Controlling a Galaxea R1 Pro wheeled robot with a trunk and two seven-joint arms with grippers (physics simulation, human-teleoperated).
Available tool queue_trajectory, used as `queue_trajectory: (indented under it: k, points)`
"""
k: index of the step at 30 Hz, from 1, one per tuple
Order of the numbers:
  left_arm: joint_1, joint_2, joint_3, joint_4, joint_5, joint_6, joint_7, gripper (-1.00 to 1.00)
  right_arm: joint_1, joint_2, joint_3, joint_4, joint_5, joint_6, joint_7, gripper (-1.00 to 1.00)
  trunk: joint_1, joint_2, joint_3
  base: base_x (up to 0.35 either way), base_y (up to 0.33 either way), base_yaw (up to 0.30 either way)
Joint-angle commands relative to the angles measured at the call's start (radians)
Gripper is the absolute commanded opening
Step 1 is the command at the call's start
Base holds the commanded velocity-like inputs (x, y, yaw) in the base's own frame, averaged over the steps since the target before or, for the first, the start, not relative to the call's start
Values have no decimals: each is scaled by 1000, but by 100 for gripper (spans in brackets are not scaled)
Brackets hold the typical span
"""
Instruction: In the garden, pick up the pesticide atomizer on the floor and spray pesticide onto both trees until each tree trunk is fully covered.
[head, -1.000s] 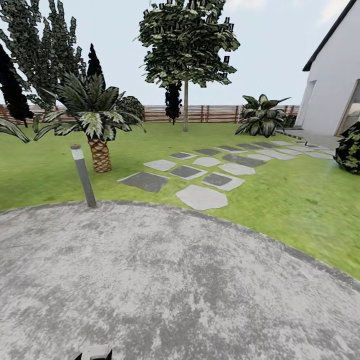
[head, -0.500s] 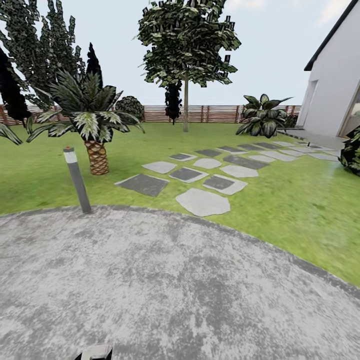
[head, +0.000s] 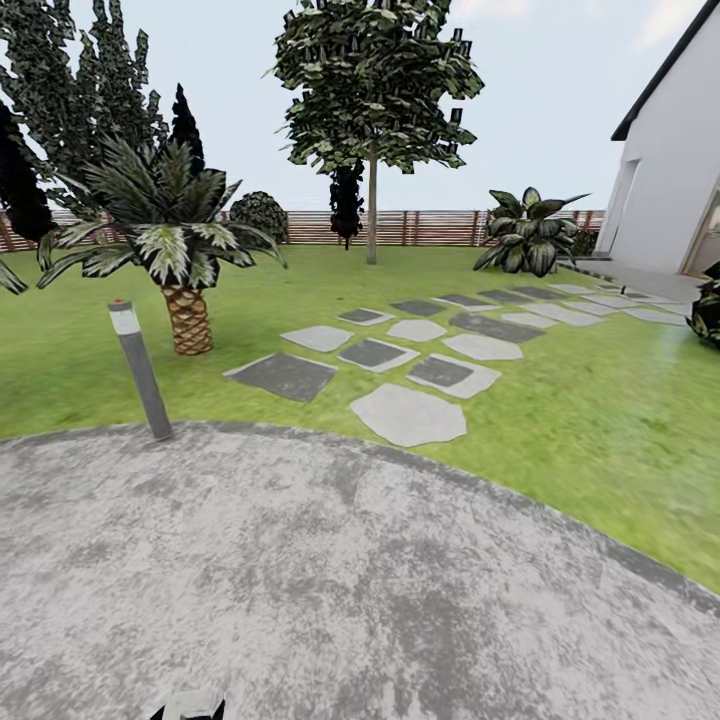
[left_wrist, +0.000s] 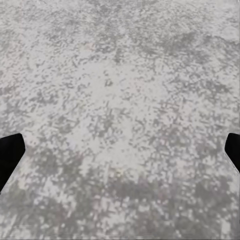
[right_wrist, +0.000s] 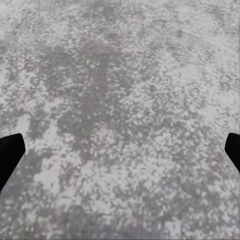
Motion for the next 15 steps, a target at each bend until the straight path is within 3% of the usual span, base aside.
queue_trajectory:
  k: [1, 15]
  points:
    - [0, 0, 0, 0, 0, 0, 0, 100, 0, 0, 0, 0, 0, 0, 0, 100, 0, 0, 0, 340, 0, 0]
    - [0, 0, 0, 0, 0, 0, 0, 100, 0, 0, 0, 0, 0, 0, 0, 100, 0, 0, 0, 340, 0, 0]
